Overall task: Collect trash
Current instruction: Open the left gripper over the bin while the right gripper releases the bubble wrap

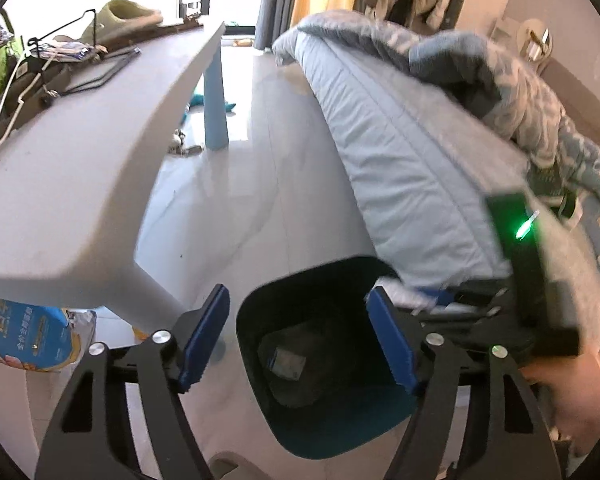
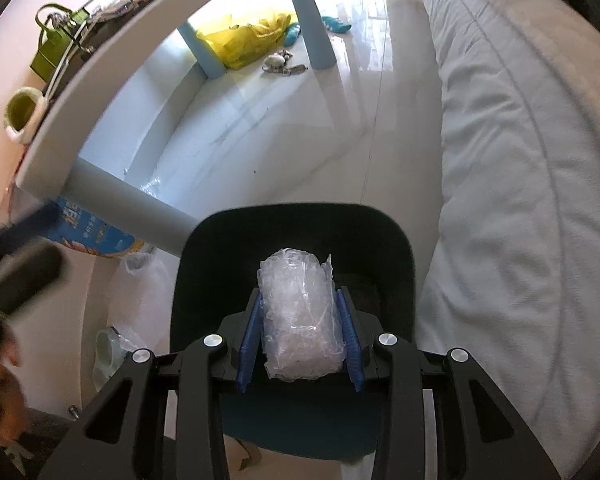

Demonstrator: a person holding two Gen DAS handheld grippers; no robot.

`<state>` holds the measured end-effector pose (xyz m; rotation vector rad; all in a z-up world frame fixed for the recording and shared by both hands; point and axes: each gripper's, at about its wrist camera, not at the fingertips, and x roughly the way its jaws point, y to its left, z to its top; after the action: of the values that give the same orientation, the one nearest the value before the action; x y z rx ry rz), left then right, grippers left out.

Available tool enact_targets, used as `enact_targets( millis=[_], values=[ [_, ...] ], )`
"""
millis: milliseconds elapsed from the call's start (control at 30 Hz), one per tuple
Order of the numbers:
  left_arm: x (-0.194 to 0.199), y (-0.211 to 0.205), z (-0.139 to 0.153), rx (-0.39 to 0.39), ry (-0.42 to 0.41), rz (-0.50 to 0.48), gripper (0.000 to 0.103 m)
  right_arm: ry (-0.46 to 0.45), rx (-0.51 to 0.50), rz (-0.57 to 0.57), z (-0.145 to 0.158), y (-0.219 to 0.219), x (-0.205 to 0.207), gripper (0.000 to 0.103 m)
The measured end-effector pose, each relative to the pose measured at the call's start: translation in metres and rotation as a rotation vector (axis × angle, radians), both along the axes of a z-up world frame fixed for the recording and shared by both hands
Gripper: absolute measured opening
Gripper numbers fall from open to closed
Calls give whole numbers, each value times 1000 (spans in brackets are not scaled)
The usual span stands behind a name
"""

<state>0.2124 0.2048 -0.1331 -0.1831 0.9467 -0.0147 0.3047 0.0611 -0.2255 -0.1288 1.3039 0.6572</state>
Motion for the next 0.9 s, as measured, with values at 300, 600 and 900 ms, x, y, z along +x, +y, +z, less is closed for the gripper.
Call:
enact_targets(
  millis=[300, 600, 900],
  values=[
    [-3, 15, 40, -61, -107, 44, 62, 34, -83, 59, -32, 16, -10, 38],
    [-3, 12, 71, -92, -180, 37, 53, 52, -179, 97, -64, 28, -27, 71],
    [-17, -20, 100, 43, -275, -59, 53, 13, -176, 132, -50, 31, -31, 71]
  ],
)
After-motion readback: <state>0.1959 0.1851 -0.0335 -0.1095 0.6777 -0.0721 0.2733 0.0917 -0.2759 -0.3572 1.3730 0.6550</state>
